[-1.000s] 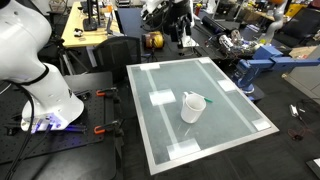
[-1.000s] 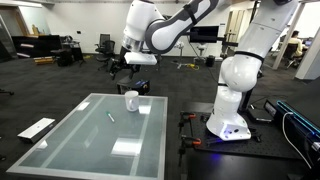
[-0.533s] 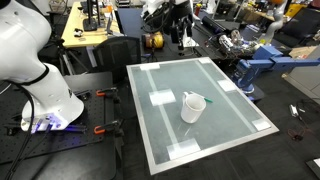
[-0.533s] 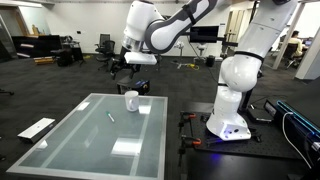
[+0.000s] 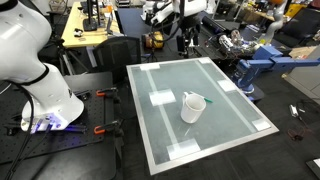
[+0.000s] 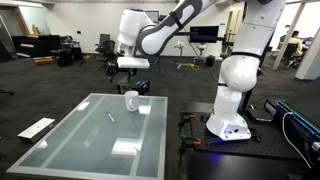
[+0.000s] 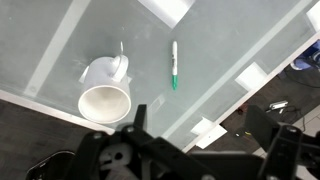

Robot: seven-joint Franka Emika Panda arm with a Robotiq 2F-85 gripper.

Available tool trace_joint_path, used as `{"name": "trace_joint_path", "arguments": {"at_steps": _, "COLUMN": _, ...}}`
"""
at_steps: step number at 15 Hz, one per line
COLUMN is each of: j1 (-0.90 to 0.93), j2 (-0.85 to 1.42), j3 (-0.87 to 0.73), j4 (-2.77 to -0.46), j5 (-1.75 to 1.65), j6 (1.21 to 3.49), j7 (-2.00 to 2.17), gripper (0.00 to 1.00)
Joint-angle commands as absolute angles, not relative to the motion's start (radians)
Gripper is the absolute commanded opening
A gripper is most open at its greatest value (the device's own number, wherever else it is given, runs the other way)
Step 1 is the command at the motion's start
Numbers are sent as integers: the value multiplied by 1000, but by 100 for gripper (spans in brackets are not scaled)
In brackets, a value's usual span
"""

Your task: Put the pen in the white mug

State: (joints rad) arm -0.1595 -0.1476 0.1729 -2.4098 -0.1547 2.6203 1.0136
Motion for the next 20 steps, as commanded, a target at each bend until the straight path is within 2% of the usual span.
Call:
{"name": "trace_joint_path", "arguments": {"at_steps": 1, "j1": -140, "j2": -51, "j3": 128, "j4": -2334, "j5": -194, "j6": 2618, "j7": 1102, "gripper": 100}}
{"name": "trace_joint_path", "arguments": {"at_steps": 20, "j1": 11, "j2": 294, "j3": -72, "j4": -2142, "j5": -143, "j6": 2651, "j7": 1106, "gripper": 100}}
